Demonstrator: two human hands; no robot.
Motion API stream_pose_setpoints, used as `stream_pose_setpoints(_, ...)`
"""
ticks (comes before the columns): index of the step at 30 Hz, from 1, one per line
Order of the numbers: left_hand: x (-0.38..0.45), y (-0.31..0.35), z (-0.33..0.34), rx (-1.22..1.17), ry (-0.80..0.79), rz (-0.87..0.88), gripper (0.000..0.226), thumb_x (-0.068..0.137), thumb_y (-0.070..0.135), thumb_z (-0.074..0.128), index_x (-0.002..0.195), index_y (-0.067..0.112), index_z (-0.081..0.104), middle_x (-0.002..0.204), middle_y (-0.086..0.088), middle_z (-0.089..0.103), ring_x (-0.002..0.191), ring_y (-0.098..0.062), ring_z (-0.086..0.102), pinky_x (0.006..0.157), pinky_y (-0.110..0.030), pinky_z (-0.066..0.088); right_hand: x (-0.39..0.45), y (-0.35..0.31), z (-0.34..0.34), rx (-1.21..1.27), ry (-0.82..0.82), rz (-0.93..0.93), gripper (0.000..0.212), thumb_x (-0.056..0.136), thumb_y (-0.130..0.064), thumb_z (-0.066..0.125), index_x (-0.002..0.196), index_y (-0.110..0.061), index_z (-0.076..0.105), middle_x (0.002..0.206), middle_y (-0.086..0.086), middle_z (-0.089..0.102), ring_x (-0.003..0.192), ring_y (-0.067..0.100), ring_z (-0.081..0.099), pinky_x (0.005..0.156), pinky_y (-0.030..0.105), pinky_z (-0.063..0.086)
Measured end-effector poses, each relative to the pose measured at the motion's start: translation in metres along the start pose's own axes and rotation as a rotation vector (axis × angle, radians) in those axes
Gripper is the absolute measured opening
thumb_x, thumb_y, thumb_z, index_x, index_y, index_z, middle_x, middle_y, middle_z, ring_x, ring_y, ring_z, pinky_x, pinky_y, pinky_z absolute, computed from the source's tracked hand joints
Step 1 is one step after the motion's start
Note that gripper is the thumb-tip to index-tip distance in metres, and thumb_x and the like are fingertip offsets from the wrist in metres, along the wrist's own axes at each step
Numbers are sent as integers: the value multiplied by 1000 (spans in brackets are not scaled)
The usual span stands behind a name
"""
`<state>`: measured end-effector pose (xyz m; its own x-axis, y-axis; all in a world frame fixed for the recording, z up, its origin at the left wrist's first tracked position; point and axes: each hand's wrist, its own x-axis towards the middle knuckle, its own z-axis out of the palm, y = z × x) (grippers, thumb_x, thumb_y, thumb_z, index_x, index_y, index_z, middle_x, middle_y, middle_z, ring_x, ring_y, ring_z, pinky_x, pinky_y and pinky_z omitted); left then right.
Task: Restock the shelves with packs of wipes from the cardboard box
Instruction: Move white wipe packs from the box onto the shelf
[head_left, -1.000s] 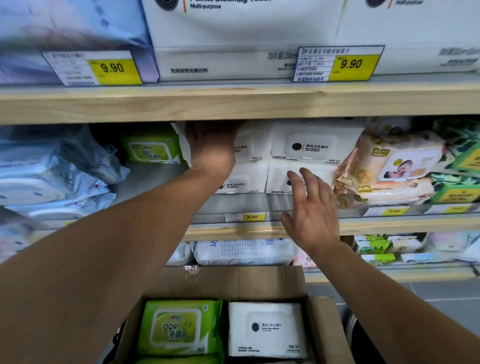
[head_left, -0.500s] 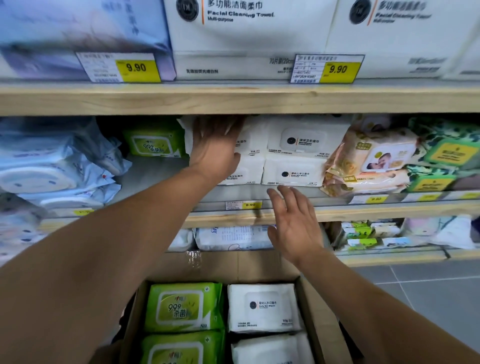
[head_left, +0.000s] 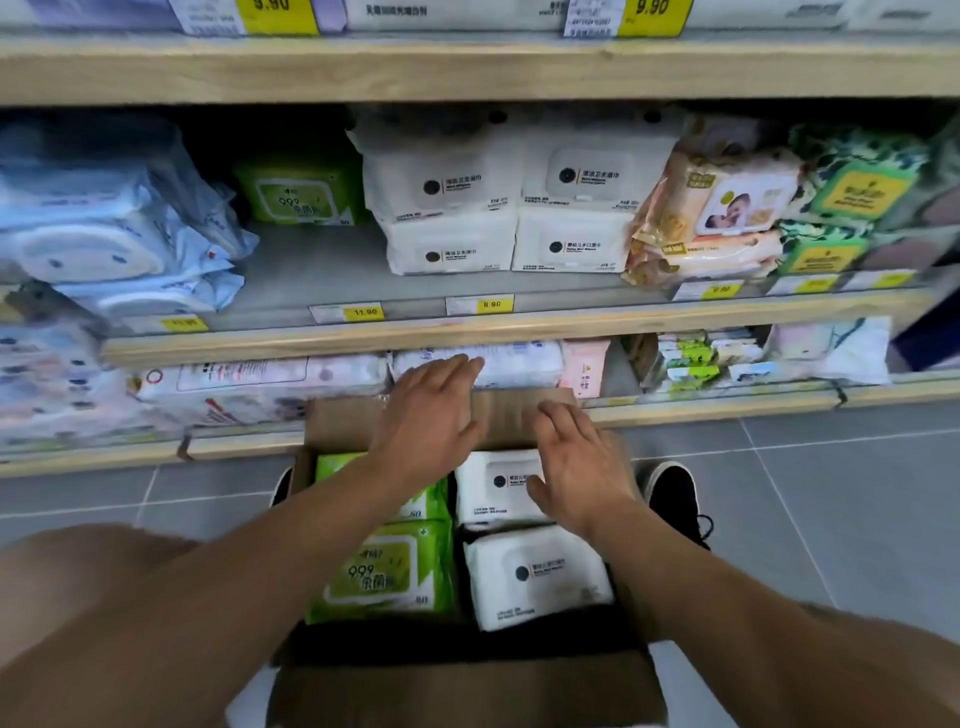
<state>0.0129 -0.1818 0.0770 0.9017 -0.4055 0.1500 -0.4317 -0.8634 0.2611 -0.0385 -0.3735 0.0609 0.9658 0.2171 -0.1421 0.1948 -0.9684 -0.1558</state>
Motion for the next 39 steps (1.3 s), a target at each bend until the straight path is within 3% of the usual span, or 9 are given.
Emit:
stream_pose_setpoints(8,-72,18,67,-90,-337,-50,73,84,39,61,147,19,30,151,-3,35,133,-26,39,110,-34,32,-46,8,65,56,-266,18,76,86,-35,61,149,-22,19,153,0,20,141,25,16,116,36,21)
stream_pose_setpoints(16,-87,20,129,-154,-567,-115,78,80,38,65,146,18,29,149,-3,36,128,-26,44,101,-35,40,-50,26,98,37,-405,27,80,85,-32,63,150,-20,17,154,3,20,143,26,15,118,36,17)
stream_pose_setpoints(25,-84,21,188,-153,-808,-240,113,58,44,83,147,14,21,145,-9,34,129,-30,36,104,-37,39,-37,41,122,32,-490,7,82,83,-33,65,149,-22,17,156,0,14,145,23,9,117,37,16)
stream_pose_setpoints(30,-83,23,188,-109,-759,-144,93,55,42,83,133,17,38,128,-7,40,112,-30,40,94,-37,43,-28,43,129,-36,-485,-59,82,81,-36,66,147,-23,19,153,1,19,142,25,15,116,39,14)
stream_pose_setpoints(33,-98,24,184,-62,-637,27,76,59,37,79,125,15,48,120,-10,45,105,-31,43,90,-39,44,-19,40,139,-57,-607,-84,97,74,-38,74,149,-23,15,155,2,18,143,25,16,118,42,15)
stream_pose_setpoints(36,-112,23,181,-85,-519,150,59,60,25,76,115,13,58,109,-10,55,99,-32,49,87,-38,46,-11,37,150,-58,-783,-104,121,59,-41,84,152,-22,8,152,4,29,138,27,29,111,45,30)
stream_pose_setpoints(39,-112,10,179,-267,-489,142,41,71,29,66,109,16,62,105,-6,57,95,-27,49,84,-35,43,-7,35,152,-63,-830,-118,123,54,-42,87,150,-21,14,142,5,40,126,28,41,97,42,43)
